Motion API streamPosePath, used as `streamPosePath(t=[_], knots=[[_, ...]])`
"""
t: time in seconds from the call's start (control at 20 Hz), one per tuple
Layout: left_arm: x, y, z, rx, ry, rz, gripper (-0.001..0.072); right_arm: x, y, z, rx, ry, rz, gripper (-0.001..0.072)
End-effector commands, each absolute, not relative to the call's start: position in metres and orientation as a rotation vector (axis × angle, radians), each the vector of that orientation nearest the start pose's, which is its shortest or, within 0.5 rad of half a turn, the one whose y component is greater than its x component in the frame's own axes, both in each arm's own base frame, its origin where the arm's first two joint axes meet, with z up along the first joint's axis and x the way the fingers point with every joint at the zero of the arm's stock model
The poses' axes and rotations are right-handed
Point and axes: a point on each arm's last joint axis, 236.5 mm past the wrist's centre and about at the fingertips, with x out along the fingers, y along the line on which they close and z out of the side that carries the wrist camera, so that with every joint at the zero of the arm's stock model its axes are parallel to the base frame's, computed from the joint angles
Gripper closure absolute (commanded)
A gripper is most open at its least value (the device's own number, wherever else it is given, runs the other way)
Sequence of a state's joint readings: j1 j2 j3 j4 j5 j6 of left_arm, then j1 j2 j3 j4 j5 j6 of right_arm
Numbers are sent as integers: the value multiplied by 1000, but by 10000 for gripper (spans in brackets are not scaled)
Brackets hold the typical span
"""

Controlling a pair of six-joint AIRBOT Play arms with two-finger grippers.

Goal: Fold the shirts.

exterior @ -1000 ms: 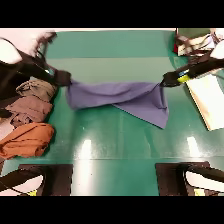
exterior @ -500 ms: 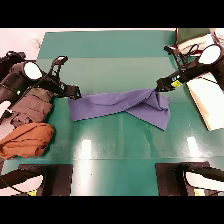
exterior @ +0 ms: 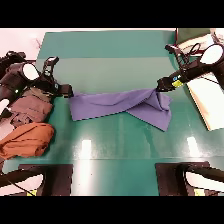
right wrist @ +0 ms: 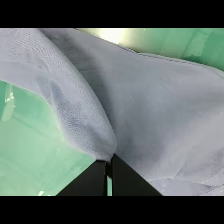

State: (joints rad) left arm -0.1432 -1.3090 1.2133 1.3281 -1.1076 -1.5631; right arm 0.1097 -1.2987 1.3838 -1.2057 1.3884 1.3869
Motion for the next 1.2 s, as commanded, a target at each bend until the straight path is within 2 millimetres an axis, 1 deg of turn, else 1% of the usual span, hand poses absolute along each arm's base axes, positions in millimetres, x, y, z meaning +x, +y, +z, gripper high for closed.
streamPosePath(t=[0.0,0.1,0.15,0.2,0.25,0.3,0.35,0.4,0.45,0.5,0.55,0.6,0.65,0.7,0.75,0.8,0.85,0.9,0.95,1.0,1.05,1.1,1.15], knots=[[394,-134,10,-216,1260,-363,64,370,124,80,67,1263,473,695],[392,-138,0,-239,1297,-366,65,369,124,80,66,1267,475,695],[390,-138,1,-238,1305,-369,68,368,124,80,65,1271,475,695],[387,-138,3,-234,1310,-373,260,367,124,80,65,1274,476,695],[385,-137,7,-227,1308,-375,499,367,124,80,65,1273,476,695],[384,-135,15,-215,1291,-377,681,368,124,80,65,1272,476,695],[387,-133,27,-203,1259,-375,681,367,124,82,63,1268,476,695],[391,-130,46,-186,1208,-369,681,367,124,88,62,1252,476,695],[395,-127,74,-165,1133,-366,681,366,124,98,57,1226,478,695],[400,-124,110,-142,1043,-365,681,366,124,116,48,1184,482,695],[402,-121,156,-119,928,-366,681,367,124,141,36,1122,485,695],[399,-118,209,-104,801,-370,681,368,124,170,24,1047,489,694],[391,-116,261,-91,677,-376,682,368,124,203,12,959,490,695],[375,-114,317,-82,543,-384,681,363,123,241,-2,862,492,695],[355,-111,366,-73,423,-390,682,354,122,278,-18,767,492,695],[329,-108,414,-65,300,-395,682,342,121,311,-31,683,492,695],[303,-104,452,-59,200,-399,682,328,119,343,-43,596,491,695],[276,-101,485,-57,108,-401,682,314,118,369,-53,524,489,695],[253,-98,508,-68,43,-403,682,298,116,392,-57,460,487,695],[236,-96,525,-68,-9,-405,682,286,114,408,-50,419,480,695],[223,-94,538,-65,-48,-407,682,275,108,420,-46,393,454,695],[217,-94,542,-76,-55,-410,682,269,103,426,-41,387,435,695],[220,-95,536,-92,-33,-412,682,266,101,425,-35,398,428,695]])
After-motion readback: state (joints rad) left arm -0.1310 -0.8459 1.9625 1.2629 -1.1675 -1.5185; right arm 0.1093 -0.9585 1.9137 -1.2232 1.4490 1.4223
